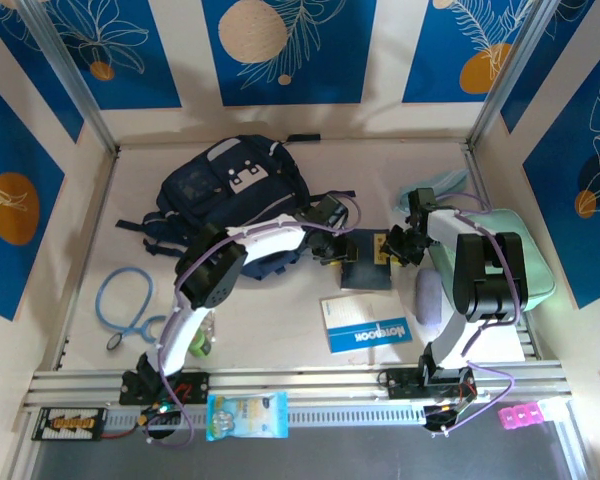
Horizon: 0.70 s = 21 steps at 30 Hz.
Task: Pack the student bag
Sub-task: Pick up the book from the middle-right of the table.
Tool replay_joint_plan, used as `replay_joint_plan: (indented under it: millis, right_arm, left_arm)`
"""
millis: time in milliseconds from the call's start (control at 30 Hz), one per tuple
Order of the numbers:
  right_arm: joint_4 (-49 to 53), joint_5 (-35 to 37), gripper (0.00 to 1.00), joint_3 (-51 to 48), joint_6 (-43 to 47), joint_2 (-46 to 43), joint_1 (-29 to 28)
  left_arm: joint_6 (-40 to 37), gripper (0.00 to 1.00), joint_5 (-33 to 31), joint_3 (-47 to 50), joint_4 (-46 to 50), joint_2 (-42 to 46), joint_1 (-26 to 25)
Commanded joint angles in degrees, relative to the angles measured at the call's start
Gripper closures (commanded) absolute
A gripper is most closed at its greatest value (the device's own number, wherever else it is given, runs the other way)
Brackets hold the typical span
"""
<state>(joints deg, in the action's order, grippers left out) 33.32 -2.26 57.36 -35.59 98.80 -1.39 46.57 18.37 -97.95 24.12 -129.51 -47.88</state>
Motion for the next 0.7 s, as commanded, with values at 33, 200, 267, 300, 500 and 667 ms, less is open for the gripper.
replay_joint_plan:
  millis: [33,200,267,300,500,667]
  right_arm:
    - [0.10,-3.69,0.72,-1.79,0.17,1.82,-1.07]
    - [0.15,-4.25,0.72,-1.73,0.12,1.74,-1.07]
    - [0.00,-4.50,0.72,-1.82,-0.17,1.42,-1.08]
    - [-0.06,-4.55,0.72,-1.88,-0.34,1.11,-1.07]
    - [-0.27,-4.77,0.72,-1.84,-1.21,-0.35,-0.96]
    - [-0.22,-4.83,0.72,-1.51,-1.65,-0.26,-0.98]
  left_arm:
    - [0.57,0.57,1.28,-1.87,1.97,-2.02,-0.14]
    - [3.01,0.59,8.88,-2.52,-4.27,-1.65,0.32]
    - [2.88,0.61,9.77,-2.35,-5.84,0.25,0.37]
    - [2.62,0.61,9.85,-2.18,-6.32,1.55,0.37]
    - [2.82,0.63,13.02,1.63,-11.67,7.61,0.28]
    - [4.26,0.67,11.54,5.62,-14.15,10.05,0.31]
